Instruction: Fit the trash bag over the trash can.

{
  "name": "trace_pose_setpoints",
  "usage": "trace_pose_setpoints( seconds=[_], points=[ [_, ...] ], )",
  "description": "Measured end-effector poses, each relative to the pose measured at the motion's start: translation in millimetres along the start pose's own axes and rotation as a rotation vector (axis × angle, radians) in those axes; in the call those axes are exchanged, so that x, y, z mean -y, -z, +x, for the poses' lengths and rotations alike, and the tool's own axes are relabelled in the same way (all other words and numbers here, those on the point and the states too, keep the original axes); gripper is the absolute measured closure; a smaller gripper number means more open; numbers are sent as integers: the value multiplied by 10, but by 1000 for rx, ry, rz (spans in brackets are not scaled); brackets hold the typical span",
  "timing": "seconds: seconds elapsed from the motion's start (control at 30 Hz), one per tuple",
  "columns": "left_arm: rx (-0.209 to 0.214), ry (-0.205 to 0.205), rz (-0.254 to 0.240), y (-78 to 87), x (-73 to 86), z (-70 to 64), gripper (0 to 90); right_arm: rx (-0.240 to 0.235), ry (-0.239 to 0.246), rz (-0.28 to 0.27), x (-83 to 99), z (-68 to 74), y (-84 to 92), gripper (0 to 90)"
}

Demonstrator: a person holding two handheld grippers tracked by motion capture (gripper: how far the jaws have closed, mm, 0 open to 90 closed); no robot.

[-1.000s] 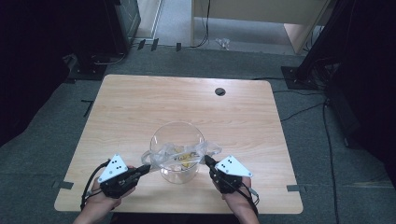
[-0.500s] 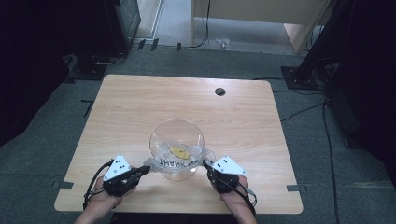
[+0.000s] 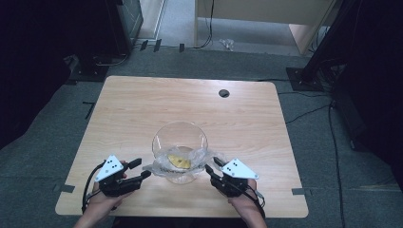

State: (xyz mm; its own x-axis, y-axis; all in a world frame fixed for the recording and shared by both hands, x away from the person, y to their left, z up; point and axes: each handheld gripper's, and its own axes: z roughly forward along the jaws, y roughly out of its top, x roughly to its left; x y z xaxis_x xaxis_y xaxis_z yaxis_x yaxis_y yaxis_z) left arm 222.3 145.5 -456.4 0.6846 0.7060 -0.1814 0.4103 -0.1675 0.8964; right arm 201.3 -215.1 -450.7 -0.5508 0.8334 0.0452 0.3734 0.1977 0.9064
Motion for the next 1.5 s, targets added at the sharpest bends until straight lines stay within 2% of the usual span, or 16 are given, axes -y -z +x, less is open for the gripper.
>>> trace_pose_setpoints(
  seconds=[0.07, 0.17, 0.23, 0.37, 0.47, 0.53, 0.6, 0.7, 0.77, 0.83, 0.9, 0.97, 1.13, 1.23, 1.33, 1.5],
  points=[
    [30, -10, -34, 41, -13, -9, 399, -12, -1, -7, -19, -19, 34, 430],
    [57, -35, -81, 89, -32, -46, 500, -33, -6, -18, -43, -60, 89, 374],
    [40, -41, -98, 103, -50, -61, 615, -52, -9, -34, -59, -92, 128, 348],
    [-22, 42, -72, 77, -78, 5, 776, -78, -18, -59, -98, -142, 201, 314],
    [-39, 67, -62, 58, -78, 41, 815, -47, -41, -82, -118, -163, 220, 344],
    [-51, 80, -58, 48, -87, 34, 818, -41, -12, -101, -122, -129, 221, 393],
    [-60, 93, -55, 41, -101, 34, 815, -48, 55, -117, -118, -55, 223, 470],
    [-55, 93, -62, 45, -111, 38, 760, -7, 164, -162, -114, 56, 242, 656],
    [-37, 85, -63, 50, -112, 42, 648, -17, 163, -182, -144, 76, 262, 753],
    [-45, 84, -69, 56, -117, 31, 543, -27, 146, -187, -195, 70, 273, 800],
    [-50, 74, -72, 60, -134, 12, 433, -42, 118, -187, -252, 51, 269, 802],
    [-33, 47, -80, 71, -149, -16, 388, -42, 88, -176, -302, 45, 243, 811],
    [3, -19, -98, 129, -185, -62, 312, 34, 4, -117, -404, 38, 149, 861],
    [-2, 1, -110, 188, -210, -12, 295, 78, -33, -97, -468, 5, 133, 864],
    [0, 25, -103, 234, -250, 13, 263, 81, -30, -97, -498, 22, 132, 864],
    [-22, -8, -62, 281, -300, -13, 198, 99, -9, -97, -496, 90, 119, 863]
  ],
)
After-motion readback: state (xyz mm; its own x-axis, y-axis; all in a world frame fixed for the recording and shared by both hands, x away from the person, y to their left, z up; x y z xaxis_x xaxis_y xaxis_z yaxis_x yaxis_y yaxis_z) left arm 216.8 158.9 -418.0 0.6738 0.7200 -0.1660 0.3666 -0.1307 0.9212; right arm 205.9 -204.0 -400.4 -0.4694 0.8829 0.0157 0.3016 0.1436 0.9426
